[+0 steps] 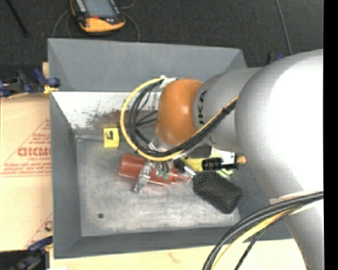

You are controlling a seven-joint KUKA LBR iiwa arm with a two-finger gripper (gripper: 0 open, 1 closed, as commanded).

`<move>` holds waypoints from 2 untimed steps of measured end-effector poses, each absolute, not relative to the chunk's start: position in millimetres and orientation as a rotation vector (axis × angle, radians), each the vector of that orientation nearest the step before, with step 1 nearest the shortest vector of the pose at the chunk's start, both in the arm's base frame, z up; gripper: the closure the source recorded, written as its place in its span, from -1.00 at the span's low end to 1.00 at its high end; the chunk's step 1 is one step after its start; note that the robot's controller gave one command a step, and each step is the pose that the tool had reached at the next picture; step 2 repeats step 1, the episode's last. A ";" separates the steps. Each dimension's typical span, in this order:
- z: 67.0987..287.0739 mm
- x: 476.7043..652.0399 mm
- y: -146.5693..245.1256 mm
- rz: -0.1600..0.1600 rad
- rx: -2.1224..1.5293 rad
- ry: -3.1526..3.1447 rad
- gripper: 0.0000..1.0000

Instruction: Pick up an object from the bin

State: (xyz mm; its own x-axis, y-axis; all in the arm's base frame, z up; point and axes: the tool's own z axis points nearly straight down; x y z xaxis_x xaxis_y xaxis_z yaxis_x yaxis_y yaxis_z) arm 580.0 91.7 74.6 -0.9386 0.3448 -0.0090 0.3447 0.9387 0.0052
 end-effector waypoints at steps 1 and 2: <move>79.6 578.2 91.4 0.002 0.550 3.092 1.00; 79.6 578.2 91.4 0.002 0.550 3.092 1.00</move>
Offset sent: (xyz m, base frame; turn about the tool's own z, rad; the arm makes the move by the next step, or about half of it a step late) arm -0.0001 0.0001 0.0548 0.0000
